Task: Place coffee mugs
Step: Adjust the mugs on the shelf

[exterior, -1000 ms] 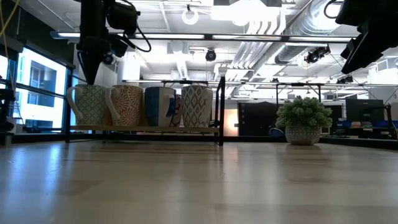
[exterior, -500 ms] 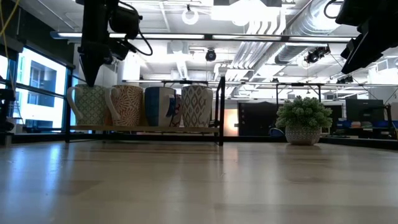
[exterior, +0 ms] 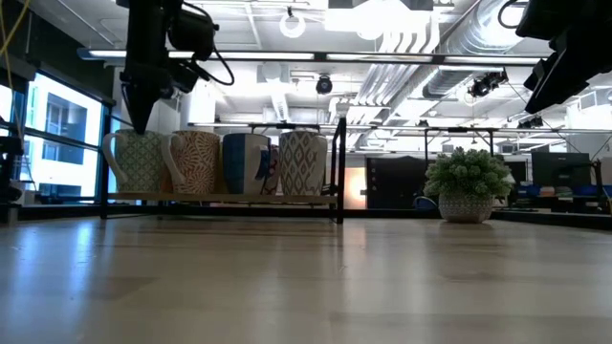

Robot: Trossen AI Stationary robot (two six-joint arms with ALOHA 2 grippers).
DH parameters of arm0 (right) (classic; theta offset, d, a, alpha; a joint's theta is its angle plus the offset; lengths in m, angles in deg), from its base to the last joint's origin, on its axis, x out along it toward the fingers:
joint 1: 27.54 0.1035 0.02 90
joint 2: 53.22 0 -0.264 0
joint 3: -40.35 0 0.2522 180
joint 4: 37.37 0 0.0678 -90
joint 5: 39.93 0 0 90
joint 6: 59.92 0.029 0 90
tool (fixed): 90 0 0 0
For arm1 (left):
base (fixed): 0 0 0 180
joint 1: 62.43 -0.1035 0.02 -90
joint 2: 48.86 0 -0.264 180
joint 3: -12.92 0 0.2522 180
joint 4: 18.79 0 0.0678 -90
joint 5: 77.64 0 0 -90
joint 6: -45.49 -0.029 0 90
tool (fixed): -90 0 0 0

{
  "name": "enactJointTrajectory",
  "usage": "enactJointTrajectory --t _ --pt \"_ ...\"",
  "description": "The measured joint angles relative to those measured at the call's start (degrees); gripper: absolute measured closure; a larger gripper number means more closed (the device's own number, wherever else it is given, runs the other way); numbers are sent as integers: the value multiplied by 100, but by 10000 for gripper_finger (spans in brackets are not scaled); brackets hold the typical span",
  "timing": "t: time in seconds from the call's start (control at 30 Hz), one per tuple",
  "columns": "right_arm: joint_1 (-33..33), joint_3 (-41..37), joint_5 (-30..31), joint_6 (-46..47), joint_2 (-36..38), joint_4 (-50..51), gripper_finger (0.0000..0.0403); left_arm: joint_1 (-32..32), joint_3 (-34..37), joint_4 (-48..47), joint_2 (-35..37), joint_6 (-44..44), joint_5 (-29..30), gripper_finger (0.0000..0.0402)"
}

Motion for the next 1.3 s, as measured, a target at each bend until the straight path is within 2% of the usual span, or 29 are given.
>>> enactJointTrajectory --t 0.27,0.53,0.67,0.87,1.3 --pt "1 0 2 0 1 2 304 -2 486 45 0 25 -94 308" --pt "1 0 0 2 0 2 304 -17 498 423 0 -78 7 310" --pt "-1 0 2 4 0 2 304 -18 496 435 0 -178 4 329" --pt "1 0 0 4 0 2 304 -54 496 535 0 -233 34 390" --pt "1 0 2 0 1 48 304 -50 487 789 2 -295 -195 395"
